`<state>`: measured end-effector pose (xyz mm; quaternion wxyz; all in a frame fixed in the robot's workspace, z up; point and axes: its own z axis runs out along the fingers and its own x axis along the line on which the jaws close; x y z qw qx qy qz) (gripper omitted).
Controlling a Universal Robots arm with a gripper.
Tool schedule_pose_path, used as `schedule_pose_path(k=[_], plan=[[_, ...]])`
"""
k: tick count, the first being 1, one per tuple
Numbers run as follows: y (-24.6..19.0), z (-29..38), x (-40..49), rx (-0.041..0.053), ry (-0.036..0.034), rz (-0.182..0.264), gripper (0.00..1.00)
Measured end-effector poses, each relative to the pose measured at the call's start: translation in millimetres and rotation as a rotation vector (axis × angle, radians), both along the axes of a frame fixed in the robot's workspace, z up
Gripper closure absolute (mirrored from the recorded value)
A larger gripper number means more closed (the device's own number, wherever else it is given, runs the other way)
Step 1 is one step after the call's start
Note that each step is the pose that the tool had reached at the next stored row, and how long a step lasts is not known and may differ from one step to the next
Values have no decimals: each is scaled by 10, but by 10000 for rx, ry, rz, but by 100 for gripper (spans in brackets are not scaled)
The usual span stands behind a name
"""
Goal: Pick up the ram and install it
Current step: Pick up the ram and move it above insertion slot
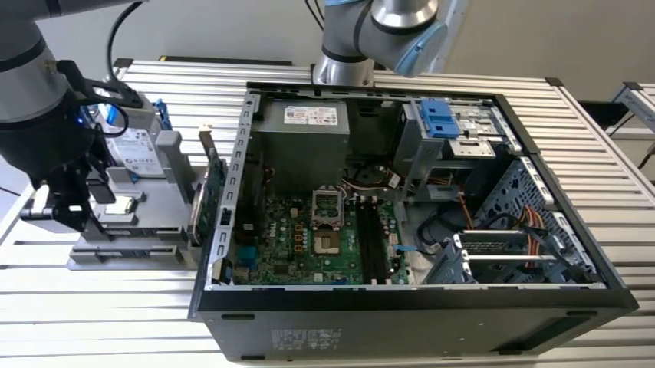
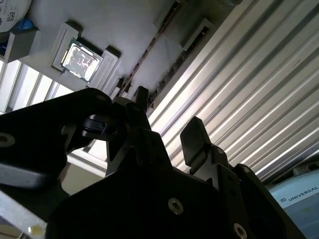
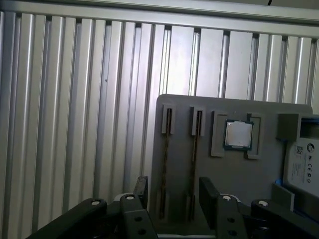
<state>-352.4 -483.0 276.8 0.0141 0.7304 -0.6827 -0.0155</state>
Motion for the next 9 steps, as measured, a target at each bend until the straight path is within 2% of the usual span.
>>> schedule_pose_path(k=[9], plan=[[3,-77,12,-1,-6,-4,0]])
